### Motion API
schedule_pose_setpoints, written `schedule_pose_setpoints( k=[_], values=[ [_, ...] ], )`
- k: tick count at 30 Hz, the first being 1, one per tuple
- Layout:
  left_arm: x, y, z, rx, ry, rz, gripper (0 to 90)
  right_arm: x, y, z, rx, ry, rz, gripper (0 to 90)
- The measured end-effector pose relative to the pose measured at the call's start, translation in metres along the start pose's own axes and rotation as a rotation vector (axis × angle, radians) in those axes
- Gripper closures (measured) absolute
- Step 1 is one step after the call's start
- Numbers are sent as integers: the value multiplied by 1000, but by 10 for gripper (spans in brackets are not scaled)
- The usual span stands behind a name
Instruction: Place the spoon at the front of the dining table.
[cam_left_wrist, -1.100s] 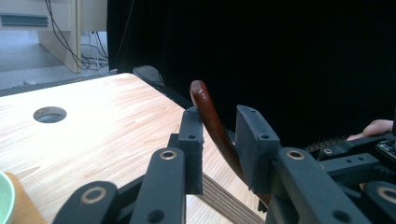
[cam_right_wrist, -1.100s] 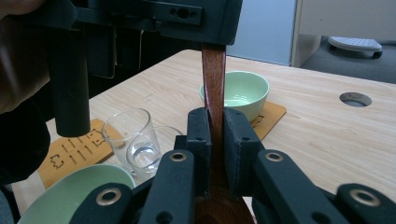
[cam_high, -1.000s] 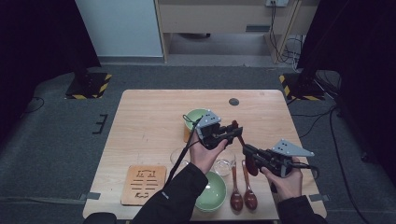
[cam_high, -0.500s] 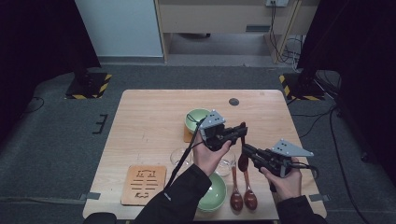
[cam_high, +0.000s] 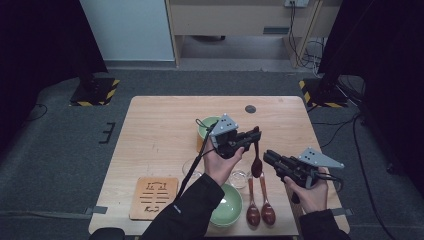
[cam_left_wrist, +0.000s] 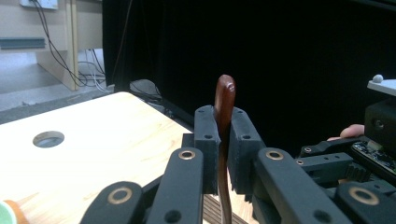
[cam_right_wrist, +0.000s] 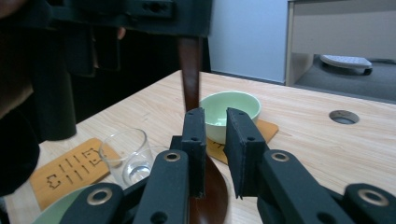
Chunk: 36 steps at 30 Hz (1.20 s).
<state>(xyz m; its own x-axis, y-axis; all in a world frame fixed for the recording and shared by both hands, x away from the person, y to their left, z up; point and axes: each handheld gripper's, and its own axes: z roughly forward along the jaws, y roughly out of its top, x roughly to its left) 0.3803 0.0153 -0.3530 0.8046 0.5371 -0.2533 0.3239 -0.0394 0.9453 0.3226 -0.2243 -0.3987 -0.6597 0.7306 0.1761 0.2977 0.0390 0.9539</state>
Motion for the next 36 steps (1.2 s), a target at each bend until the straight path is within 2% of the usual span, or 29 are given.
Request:
schedule_pose_setpoints(
  k=[8,18,22,27,36],
  values=[
    [16,10,-15,-39,40,-5,836,-10,-7,0,14,-51,19,710],
    [36,24,-36,-92,102,-2,836,-27,-25,9,99,-130,14,571],
    [44,29,-43,-115,120,-5,836,-32,-32,11,129,-146,18,555],
    [54,33,-49,-131,146,-3,836,-36,-36,13,157,-170,9,491],
    [73,36,-55,-145,189,2,836,-39,-43,16,198,-177,3,456]
  ],
)
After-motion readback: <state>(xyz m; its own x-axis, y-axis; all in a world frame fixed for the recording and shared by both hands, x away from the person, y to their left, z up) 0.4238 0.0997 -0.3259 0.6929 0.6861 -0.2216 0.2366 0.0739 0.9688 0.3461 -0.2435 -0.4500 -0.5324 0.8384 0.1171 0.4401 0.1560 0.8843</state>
